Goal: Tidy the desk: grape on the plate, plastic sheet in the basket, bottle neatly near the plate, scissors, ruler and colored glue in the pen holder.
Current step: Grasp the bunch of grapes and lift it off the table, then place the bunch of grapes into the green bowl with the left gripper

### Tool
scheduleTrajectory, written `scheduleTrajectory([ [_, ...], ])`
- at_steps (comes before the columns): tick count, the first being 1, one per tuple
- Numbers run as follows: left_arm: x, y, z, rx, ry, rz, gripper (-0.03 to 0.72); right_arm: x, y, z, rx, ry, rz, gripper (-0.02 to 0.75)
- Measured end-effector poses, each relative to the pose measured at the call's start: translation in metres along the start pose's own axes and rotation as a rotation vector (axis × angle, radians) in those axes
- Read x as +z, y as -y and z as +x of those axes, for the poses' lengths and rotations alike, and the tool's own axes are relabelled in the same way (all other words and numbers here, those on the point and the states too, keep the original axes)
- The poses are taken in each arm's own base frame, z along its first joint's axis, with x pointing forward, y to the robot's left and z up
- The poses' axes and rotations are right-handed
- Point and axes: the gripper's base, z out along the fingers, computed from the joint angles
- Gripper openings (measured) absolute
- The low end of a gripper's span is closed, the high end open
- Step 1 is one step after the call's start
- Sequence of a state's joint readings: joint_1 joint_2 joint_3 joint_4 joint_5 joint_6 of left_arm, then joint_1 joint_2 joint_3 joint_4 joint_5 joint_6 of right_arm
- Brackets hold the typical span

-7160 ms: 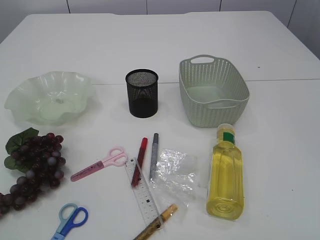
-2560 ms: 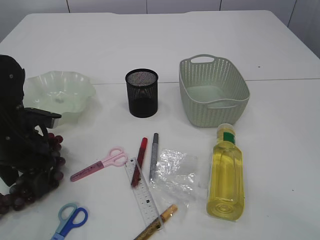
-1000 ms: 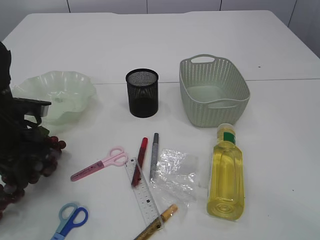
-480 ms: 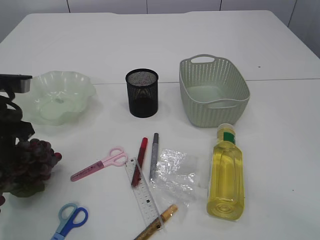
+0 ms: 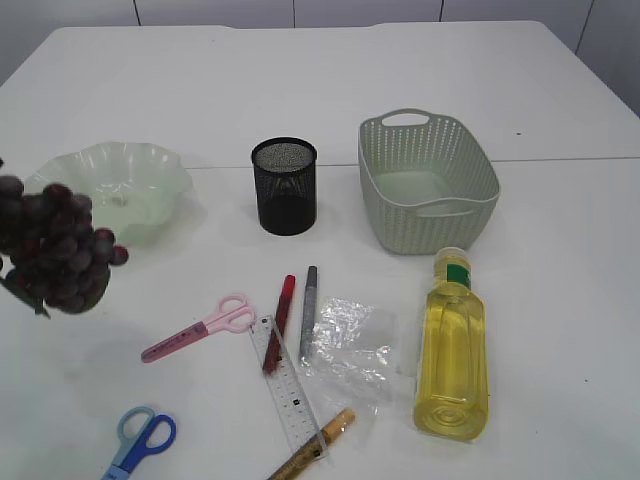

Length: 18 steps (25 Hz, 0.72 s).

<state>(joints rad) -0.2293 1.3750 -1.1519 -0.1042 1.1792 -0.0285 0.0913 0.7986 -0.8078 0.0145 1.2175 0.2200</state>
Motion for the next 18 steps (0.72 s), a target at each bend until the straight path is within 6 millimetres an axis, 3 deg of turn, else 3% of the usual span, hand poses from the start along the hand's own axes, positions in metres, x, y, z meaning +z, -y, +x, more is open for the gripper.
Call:
scheduleTrajectory([
  [4,-0.027,0.003,-0.014,-0.003,0.202,0.011,0.071,0.0,0.0,0.0,0.0,0.0,0.0,0.457],
  [9,-0.042,0.003,-0.036,0.007,0.425,-0.003,0.071,0.0,0.0,0.0,0.0,0.0,0.0,0.457],
  [18,-0.021,-0.006,-0.078,0.046,0.643,-0.074,0.071,0.0,0.0,0.001,0.0,-0.01,0.003,0.458],
])
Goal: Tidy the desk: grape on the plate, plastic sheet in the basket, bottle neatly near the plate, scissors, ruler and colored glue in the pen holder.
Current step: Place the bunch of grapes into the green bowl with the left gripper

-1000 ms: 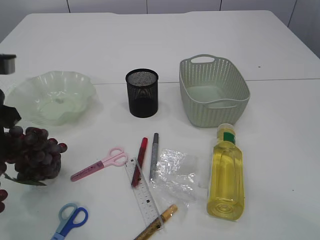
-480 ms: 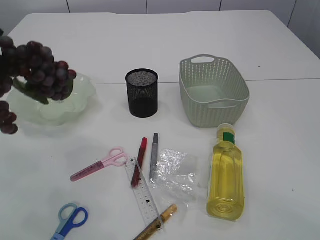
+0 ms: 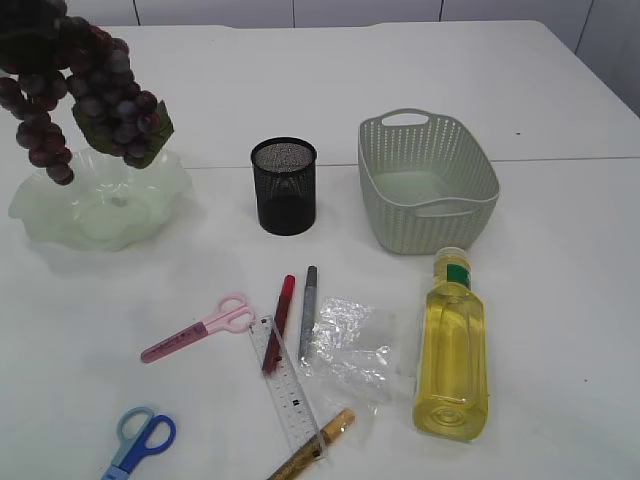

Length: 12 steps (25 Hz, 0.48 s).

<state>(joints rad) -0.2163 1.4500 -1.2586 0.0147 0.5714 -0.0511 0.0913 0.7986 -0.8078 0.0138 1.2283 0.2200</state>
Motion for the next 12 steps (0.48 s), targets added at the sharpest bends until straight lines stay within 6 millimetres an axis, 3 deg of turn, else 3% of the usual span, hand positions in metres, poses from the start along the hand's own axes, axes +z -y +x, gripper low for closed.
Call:
scheduleTrajectory([
  [12,0.072,-0.044,0.004,-0.099,0.053,-0.088,0.071,0.0,0.001,0.001,-0.005,-0.013,0.016,0.458],
])
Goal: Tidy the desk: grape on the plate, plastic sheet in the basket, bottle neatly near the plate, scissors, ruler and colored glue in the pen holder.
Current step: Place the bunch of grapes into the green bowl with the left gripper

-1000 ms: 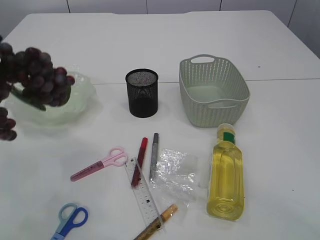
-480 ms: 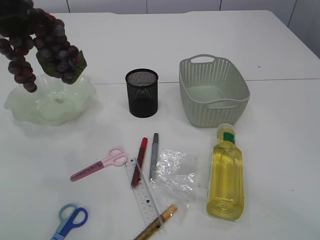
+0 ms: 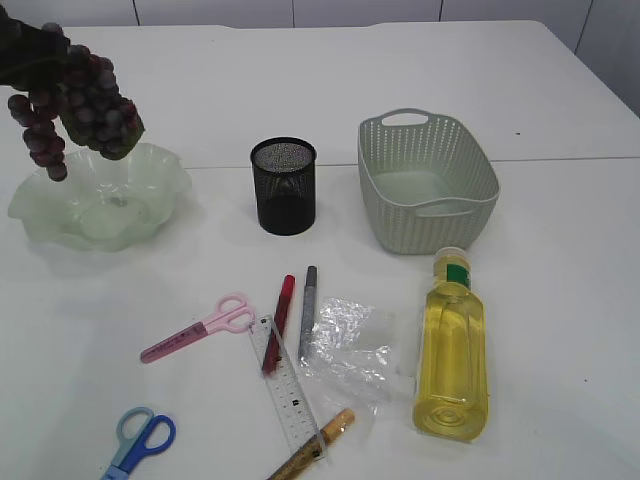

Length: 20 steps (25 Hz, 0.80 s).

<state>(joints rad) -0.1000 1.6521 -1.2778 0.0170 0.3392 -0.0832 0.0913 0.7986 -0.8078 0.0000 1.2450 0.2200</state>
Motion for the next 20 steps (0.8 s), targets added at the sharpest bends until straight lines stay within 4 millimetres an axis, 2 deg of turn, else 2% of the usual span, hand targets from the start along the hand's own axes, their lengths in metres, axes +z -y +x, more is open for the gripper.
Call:
scheduleTrajectory([
  [5,0.025,-0.008,0.01,-0.017,-0.025,-0.017,0.071,0.0,0.0,0.0,0.0,-0.002,0.0,0.458],
  [12,0.045,-0.016,0.021,-0.032,-0.054,-0.033,0.082,0.0,0.0,0.0,0.022,-0.002,0.0,0.459],
  [15,0.051,-0.018,0.025,-0.033,-0.065,-0.035,0.131,0.0,0.0,0.0,0.025,-0.002,0.001,0.459],
  [20,0.06,-0.018,0.03,-0.036,-0.069,-0.034,0.295,0.0,0.0,0.0,0.025,-0.002,0.001,0.459],
])
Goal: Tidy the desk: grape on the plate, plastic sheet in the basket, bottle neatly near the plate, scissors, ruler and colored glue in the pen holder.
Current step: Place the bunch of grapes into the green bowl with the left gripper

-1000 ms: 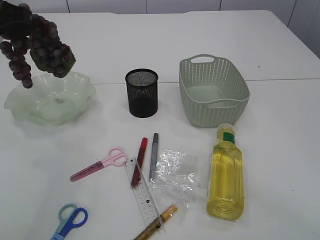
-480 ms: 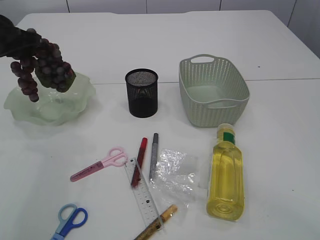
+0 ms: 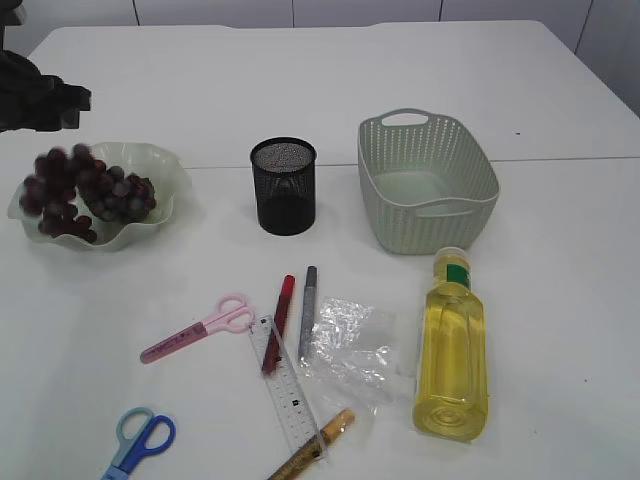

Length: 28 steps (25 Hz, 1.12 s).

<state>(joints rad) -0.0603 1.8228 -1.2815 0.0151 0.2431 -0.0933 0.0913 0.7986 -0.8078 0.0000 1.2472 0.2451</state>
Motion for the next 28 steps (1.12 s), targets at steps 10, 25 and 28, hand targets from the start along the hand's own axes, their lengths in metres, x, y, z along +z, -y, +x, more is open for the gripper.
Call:
scheduleTrajectory([
  [10,0.001,0.001,-0.004,-0.017,0.038,0.007,0.441,0.0,0.0,0.0,0.003,0.0,0.0,0.458],
  [25,-0.045,0.005,-0.059,-0.022,-0.229,-0.012,0.438,-0.006,-0.006,-0.022,-0.024,0.003,-0.006,0.458],
  [28,-0.057,0.006,-0.062,-0.021,-0.311,-0.018,0.438,0.0,-0.014,-0.034,-0.004,-0.041,-0.054,0.458],
])
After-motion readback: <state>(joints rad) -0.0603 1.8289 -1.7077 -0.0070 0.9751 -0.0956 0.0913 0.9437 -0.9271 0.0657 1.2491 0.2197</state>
